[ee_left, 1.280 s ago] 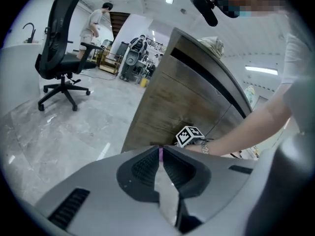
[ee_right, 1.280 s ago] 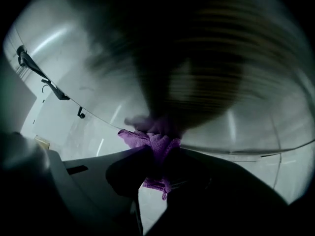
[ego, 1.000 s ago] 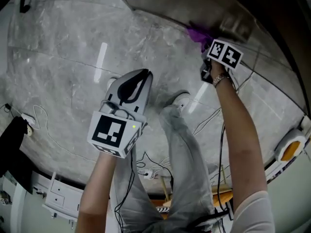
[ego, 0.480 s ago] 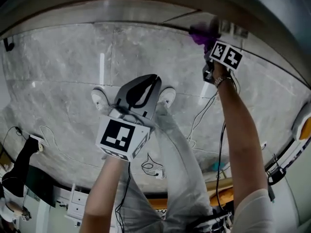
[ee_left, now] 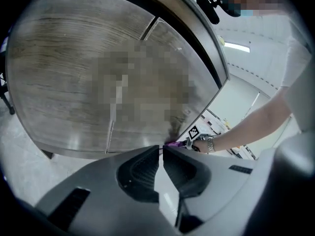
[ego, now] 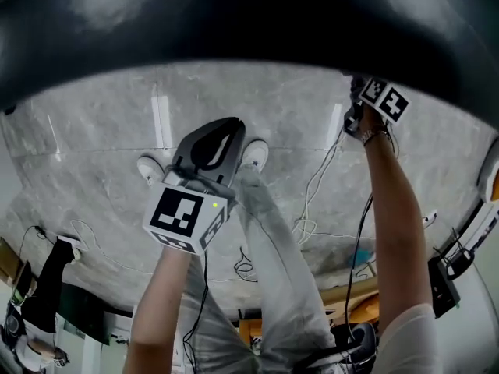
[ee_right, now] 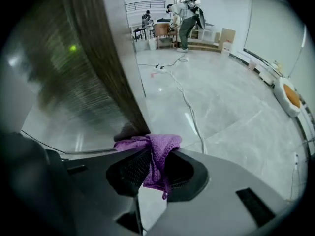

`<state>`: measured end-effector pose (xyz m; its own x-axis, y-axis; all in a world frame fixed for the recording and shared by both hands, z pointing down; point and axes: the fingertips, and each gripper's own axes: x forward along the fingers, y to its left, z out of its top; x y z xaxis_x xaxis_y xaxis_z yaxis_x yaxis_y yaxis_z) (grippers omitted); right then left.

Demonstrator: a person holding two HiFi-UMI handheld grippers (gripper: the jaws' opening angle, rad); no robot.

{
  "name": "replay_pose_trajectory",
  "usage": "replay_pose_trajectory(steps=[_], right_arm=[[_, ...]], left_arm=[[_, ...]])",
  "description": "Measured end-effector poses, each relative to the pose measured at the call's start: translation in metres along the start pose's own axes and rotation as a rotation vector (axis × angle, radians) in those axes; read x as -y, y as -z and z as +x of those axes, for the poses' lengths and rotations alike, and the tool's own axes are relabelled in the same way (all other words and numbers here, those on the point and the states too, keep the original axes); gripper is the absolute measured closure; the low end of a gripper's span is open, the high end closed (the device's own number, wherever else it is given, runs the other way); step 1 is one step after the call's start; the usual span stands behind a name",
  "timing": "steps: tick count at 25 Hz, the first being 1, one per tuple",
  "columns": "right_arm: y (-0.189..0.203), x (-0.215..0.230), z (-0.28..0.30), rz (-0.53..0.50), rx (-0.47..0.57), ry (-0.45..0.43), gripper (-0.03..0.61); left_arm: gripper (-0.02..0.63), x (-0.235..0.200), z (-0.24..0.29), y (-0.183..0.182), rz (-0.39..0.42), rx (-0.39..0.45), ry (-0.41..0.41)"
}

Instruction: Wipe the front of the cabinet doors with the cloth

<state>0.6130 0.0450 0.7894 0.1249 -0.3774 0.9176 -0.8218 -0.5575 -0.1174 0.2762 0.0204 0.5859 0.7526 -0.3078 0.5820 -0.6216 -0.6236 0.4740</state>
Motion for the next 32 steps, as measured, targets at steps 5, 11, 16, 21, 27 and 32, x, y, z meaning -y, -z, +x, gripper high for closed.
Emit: replay_pose_trajectory(steps=[5,11,16,21,27,32], right_arm=[[0.020,0.009,-0.043,0.018,0.023,-0.012,0.488],[0.076,-0.030,-0.134,-0.023,0.024,-0.100,0.488],[0.116,-0.078,-0.229,-0.010,0.093,-0.133,0.488],[0.112,-0.157,-0.330,0.008,0.275,-0.214,0.488],[0.057,-0.265,-0.507,-0.057,0.516,-0.370,0.488],[-0.011,-0.318,-0.641,-0.202,0.729,-0.366,0.488]], left_arm=[[0.591,0.012,-0.010,-0.005,0.013,-0.002,0.046],[0.591,0.032,-0.058,-0.007,0.080,-0.058,0.152],[0.591,0.027,-0.133,-0.017,0.125,-0.092,0.194],[0.591,0.010,-0.202,-0.043,0.141,-0.056,0.198],[0.591,0.032,-0.318,-0.100,0.199,-0.024,0.223],[0.591,0.055,-0.381,-0.198,0.273,0.146,0.245]])
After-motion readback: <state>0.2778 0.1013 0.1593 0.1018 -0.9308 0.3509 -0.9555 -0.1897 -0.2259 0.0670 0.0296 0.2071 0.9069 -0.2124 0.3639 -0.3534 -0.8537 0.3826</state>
